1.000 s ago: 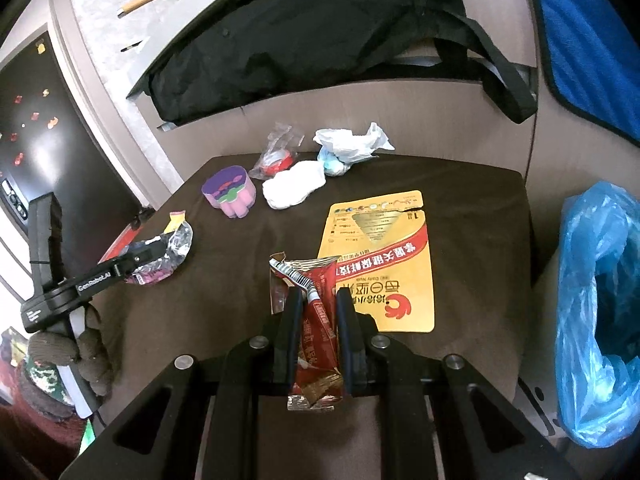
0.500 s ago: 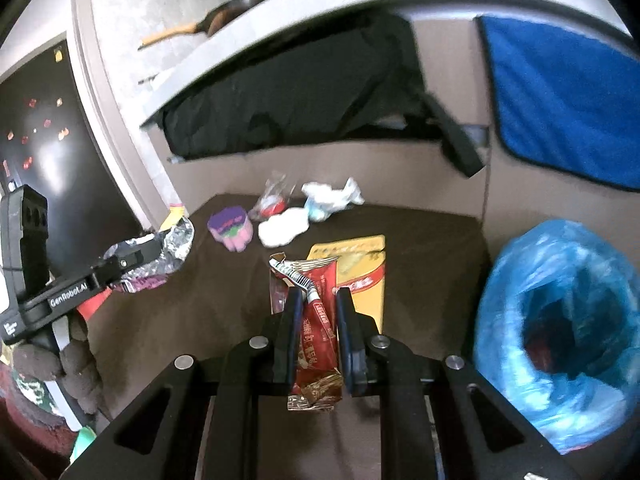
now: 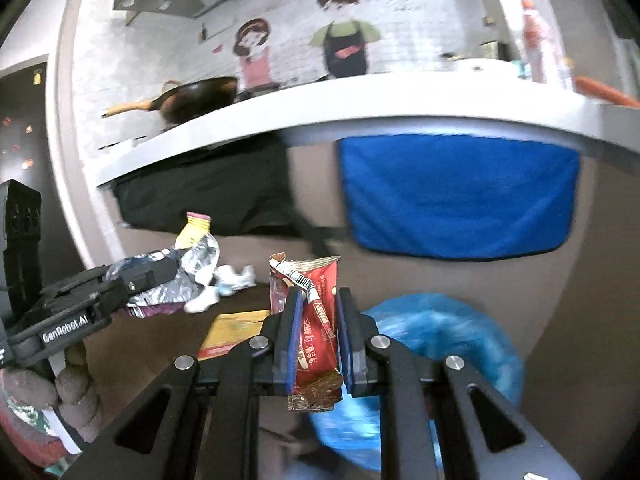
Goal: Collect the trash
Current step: 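Carry wrapper and red packet over the blue-lined bin and release both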
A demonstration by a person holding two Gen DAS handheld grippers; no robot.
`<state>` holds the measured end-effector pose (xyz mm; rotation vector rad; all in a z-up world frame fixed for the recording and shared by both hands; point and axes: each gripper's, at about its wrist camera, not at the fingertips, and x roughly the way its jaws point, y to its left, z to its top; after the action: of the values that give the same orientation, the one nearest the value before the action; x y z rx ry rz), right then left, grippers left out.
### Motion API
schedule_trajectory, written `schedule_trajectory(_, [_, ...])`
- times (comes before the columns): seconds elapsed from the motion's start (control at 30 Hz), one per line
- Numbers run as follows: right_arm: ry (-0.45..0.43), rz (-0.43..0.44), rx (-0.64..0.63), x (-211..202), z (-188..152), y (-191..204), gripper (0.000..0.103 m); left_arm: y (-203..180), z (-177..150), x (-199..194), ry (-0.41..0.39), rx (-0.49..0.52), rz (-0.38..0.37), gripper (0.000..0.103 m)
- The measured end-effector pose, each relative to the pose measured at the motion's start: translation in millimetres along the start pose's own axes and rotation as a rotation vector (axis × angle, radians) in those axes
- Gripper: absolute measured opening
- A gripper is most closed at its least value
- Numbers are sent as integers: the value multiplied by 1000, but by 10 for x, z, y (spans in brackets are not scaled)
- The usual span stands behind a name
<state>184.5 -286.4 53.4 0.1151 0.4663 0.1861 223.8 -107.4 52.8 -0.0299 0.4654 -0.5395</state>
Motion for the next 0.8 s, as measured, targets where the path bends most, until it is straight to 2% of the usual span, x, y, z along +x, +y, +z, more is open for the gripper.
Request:
schedule_trajectory(0.2, [-31,-85,37,-183,-10,-479,16,-339,-27,366,27,21,-72,27])
schedule_trajectory(0.3, [-36,-95,67,-181,-50,-646,16,-371,-74,480,43,8,-90,27])
schedule_trajectory(0.47, [-29,-122,70,-53,-155,-784,16,-391,-184,722,96,2,-86,27])
schedule_trajectory(0.8, [29,-91,131,283,-363,-982,16,-387,-357,1045,164,3,-71,27])
